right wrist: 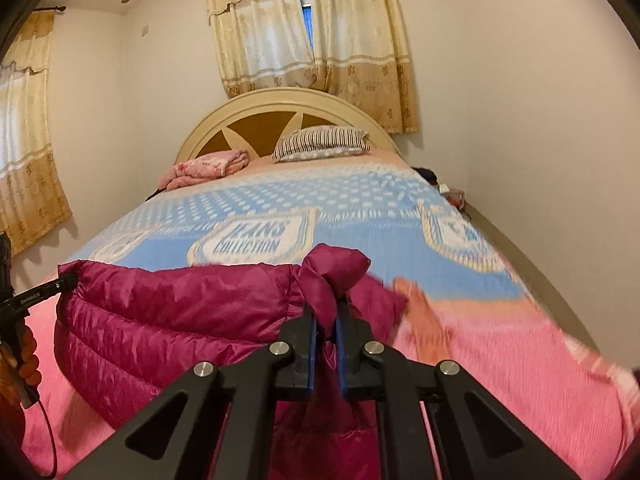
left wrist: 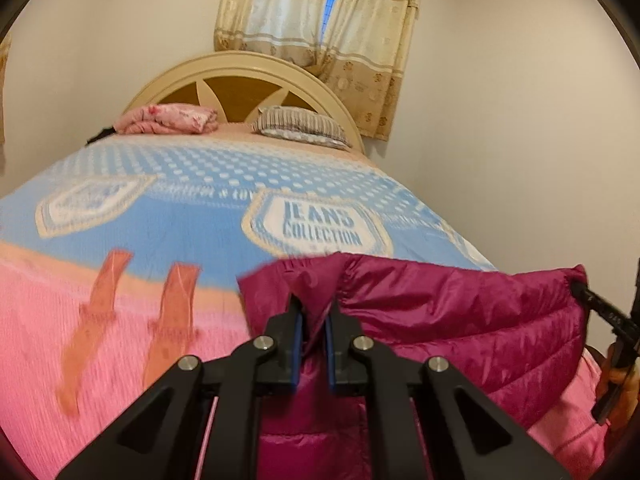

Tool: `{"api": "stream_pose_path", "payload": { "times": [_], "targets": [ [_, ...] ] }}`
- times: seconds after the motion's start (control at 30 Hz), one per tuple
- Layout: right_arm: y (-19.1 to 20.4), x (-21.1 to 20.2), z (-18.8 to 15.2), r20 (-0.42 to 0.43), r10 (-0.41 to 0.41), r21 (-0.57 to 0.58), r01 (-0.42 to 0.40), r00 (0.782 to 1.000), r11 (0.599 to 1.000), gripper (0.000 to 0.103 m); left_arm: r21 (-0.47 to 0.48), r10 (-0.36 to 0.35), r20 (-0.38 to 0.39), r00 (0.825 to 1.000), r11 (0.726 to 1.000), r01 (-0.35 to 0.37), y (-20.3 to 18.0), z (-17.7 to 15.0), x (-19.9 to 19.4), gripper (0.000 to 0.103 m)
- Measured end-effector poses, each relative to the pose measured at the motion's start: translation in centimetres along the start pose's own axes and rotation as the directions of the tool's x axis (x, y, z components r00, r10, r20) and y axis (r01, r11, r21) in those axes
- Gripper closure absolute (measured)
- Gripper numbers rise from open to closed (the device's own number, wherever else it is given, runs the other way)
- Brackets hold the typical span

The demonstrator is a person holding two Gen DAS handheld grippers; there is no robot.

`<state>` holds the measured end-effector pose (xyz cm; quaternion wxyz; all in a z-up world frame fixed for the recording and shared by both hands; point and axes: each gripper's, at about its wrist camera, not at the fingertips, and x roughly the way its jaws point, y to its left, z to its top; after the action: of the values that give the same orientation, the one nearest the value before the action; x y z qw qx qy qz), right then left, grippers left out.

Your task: Fold large clothes

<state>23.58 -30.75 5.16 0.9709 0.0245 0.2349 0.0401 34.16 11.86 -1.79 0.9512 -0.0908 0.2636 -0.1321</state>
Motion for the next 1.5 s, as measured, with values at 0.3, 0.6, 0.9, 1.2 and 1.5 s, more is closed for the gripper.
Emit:
{"api": "stream_pose_path", "payload": {
  "times": [0.3, 0.6, 0.9, 1.2, 1.5],
  "targets": [
    [-1.2, 11.3, 5.3, -0.015, -0.095, -0.008, 0.094, 0.995, 0.996, 0.097, -0.046, 0.069, -0.024, 0.997, 0.996, -0.071, 0.3, 5.3, 11.3, 0.093],
    [-2.5, 21.5, 1.2, -0.123, -0.195, -0.029, 0.193, 0.973, 0.981, 0.097, -0.075, 0.145, -0.138, 0.98, 0.985, -0.157, 1.2, 2.2, 20.1, 0.093],
    [-3.8, 25.6, -1.1, -0.241, -0.149, -0.001, 0.153, 0.959, 0.988, 0.096, -0.106, 0.145, -0.214, 0.966, 0.98, -0.171, 1.8, -0.1, 22.4, 0.09],
    [-6.1, 28.0, -2.2, -0.349, -0.006, 0.146, 0.06, 0.937, 0.987, 0.096, -0.07, 0.198, -0.3, 0.933, 0.971, -0.229, 1.6, -0.5, 24.9, 0.086],
    [-11.1, 21.2, 0.3, -0.212, 0.128, 0.434, -0.024, 0.969, 0.9, 0.094, -0.029, 0.171, -0.333, 0.927, 0.981, -0.191, 1.8, 0.1, 22.3, 0.071]
  ]
}}
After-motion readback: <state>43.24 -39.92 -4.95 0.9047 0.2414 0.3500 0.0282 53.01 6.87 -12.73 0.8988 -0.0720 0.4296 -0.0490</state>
